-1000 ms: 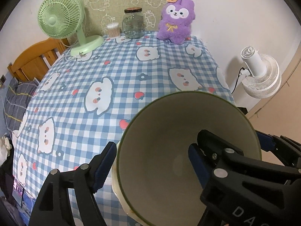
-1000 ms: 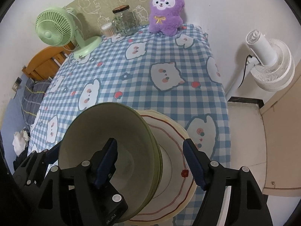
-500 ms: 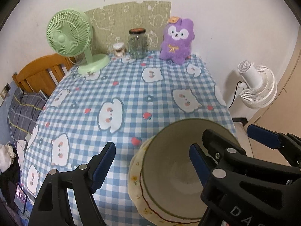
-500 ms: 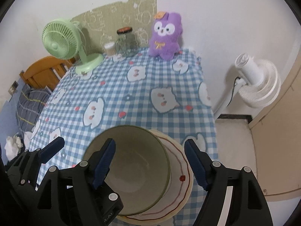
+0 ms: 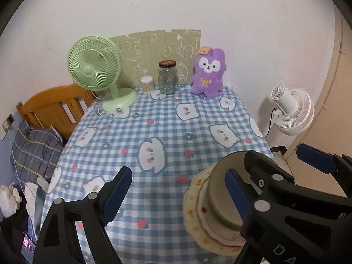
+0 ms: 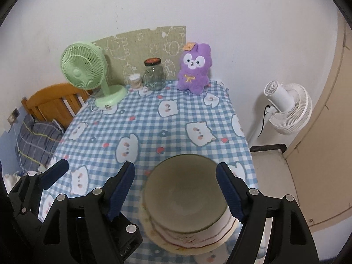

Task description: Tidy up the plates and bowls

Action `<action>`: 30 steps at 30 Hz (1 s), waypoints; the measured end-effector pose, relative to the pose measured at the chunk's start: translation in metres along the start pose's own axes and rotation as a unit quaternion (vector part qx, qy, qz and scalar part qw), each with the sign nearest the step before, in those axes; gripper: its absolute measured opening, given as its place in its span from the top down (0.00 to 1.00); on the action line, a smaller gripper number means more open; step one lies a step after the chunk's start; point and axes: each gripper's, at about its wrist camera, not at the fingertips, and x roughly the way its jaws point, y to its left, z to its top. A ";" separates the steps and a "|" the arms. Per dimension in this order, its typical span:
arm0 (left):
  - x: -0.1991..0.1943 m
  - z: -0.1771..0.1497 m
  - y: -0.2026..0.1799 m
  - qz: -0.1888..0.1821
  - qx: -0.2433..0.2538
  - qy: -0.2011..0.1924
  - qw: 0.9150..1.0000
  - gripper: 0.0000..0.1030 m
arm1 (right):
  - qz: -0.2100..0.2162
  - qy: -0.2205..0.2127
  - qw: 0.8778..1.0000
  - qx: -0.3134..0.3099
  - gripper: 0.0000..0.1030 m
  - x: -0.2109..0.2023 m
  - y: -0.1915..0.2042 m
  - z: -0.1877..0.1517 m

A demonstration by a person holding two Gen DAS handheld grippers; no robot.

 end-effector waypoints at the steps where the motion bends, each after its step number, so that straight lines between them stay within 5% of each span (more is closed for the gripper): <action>1: -0.003 -0.002 0.005 0.000 0.002 -0.004 1.000 0.14 | -0.002 -0.003 1.000 0.003 0.23 -0.004 0.005 -0.002; 15: -0.047 -0.033 0.079 -0.005 0.018 -0.054 0.998 0.08 | -0.029 -0.065 0.997 0.033 0.17 -0.049 0.066 -0.046; 30: -0.072 -0.074 0.124 0.014 0.003 -0.064 0.998 0.04 | -0.039 -0.080 0.995 0.036 0.17 -0.070 0.088 -0.088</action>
